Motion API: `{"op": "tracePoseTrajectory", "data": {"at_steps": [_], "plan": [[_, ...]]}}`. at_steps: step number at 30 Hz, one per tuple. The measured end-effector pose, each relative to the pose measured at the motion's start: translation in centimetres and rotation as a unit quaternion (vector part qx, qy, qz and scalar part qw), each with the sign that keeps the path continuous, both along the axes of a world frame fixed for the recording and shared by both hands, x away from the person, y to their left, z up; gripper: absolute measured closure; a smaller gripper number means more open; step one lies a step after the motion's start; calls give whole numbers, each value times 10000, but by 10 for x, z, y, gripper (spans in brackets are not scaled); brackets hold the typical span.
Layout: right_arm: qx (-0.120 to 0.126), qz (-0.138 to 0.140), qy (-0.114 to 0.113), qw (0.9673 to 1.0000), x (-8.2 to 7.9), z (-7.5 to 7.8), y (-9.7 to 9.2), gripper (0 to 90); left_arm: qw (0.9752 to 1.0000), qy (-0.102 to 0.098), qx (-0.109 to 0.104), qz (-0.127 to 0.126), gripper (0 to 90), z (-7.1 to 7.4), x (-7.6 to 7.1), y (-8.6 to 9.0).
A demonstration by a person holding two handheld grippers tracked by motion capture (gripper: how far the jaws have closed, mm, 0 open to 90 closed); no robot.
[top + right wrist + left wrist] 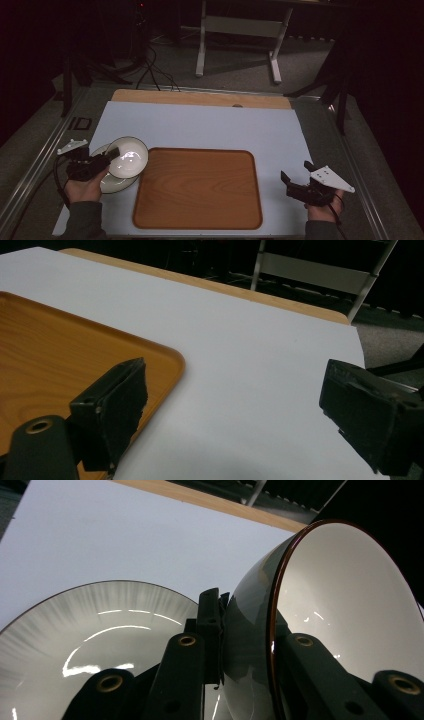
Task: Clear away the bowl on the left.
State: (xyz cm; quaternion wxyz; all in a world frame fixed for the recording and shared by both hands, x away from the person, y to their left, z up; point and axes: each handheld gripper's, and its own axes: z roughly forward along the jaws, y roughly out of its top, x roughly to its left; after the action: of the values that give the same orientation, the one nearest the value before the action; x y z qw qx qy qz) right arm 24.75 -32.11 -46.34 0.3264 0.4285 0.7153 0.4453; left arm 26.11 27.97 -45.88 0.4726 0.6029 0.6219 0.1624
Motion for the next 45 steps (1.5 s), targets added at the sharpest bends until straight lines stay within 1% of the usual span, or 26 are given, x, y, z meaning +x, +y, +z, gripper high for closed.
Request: {"op": "tracePoseTrajectory", "data": {"at_steps": [6,25,32,45], "plan": [[-9,3,-3,10000,0,0,0,114,10000,29,42,-68,790,-1,2,-4],[-14,15,-6,10000,0,0,0,114,9996,100,82,-268,789,-4,6,-19],[-21,15,0,10000,0,0,0,114,9994,111,79,-311,789,-5,7,-22],[-25,22,3,10000,1,0,0,114,9991,123,-9,-404,788,-6,8,-26]]}}
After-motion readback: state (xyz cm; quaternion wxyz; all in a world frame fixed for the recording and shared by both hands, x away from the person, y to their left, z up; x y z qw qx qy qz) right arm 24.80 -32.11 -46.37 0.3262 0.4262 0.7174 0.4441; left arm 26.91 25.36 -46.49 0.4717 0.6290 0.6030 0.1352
